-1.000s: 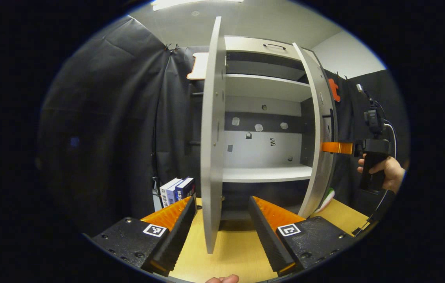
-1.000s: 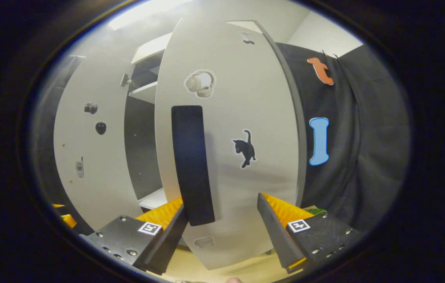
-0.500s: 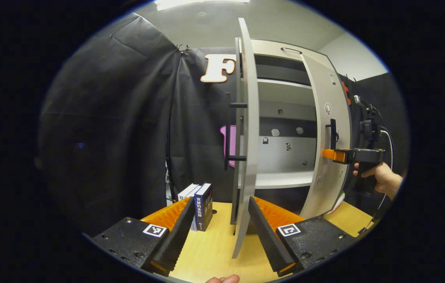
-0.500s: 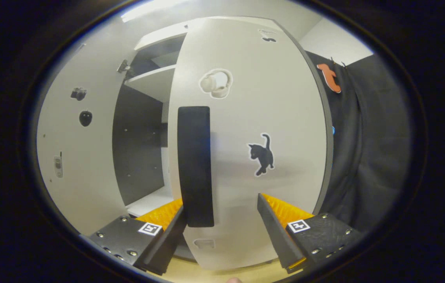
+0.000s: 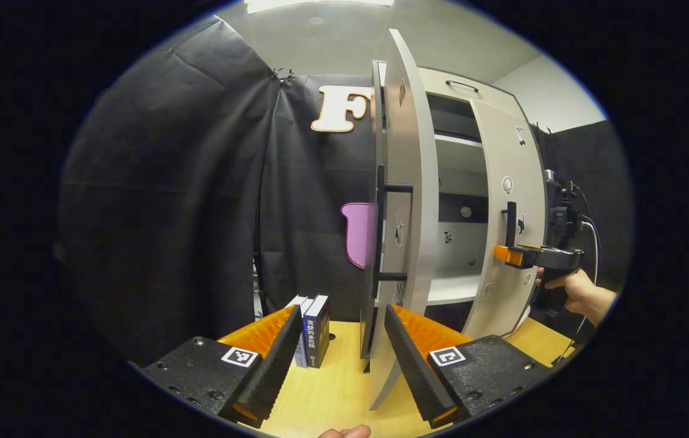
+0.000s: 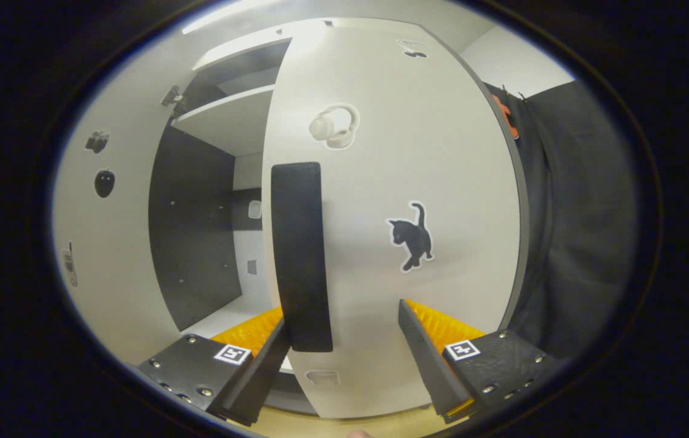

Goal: Grasp the bottle in the cabinet with the left hand and place it on the coaster, then close the right door with the right hand and the left door with the left hand.

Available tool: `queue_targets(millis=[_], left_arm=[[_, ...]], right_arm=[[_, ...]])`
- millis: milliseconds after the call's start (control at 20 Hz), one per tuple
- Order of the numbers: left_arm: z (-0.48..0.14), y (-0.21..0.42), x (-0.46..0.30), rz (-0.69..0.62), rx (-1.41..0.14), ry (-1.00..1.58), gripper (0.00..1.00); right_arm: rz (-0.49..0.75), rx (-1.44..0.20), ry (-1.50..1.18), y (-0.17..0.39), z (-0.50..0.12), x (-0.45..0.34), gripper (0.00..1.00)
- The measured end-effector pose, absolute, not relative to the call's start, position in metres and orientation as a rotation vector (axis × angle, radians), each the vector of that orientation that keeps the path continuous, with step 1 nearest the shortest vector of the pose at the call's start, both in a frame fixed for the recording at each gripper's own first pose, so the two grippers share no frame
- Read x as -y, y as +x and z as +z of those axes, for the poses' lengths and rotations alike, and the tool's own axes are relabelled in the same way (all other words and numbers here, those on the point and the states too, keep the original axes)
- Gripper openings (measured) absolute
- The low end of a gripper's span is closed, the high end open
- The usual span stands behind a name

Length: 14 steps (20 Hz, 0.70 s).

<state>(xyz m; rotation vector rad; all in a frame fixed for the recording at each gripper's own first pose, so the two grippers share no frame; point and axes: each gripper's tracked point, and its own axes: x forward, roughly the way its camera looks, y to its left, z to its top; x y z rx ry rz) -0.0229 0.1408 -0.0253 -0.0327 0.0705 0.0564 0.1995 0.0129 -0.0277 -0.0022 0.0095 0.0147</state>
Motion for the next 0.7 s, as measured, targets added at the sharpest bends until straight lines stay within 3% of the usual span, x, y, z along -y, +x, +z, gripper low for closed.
queue_targets(millis=[600, 650, 700], left_arm=[[-0.005, 0.004, -0.143, -0.032, -0.058, -0.115, 0.85], [-0.004, 0.004, -0.141, -0.039, -0.057, -0.109, 0.90], [-0.002, 0.006, -0.139, -0.047, -0.053, -0.099, 0.85]], right_arm=[[-0.017, -0.002, -0.001, 0.208, -0.032, -0.015, 1.00], [-0.018, -0.003, -0.001, 0.208, -0.032, -0.015, 0.97], [-0.019, -0.005, 0.000, 0.207, -0.032, -0.015, 0.97]])
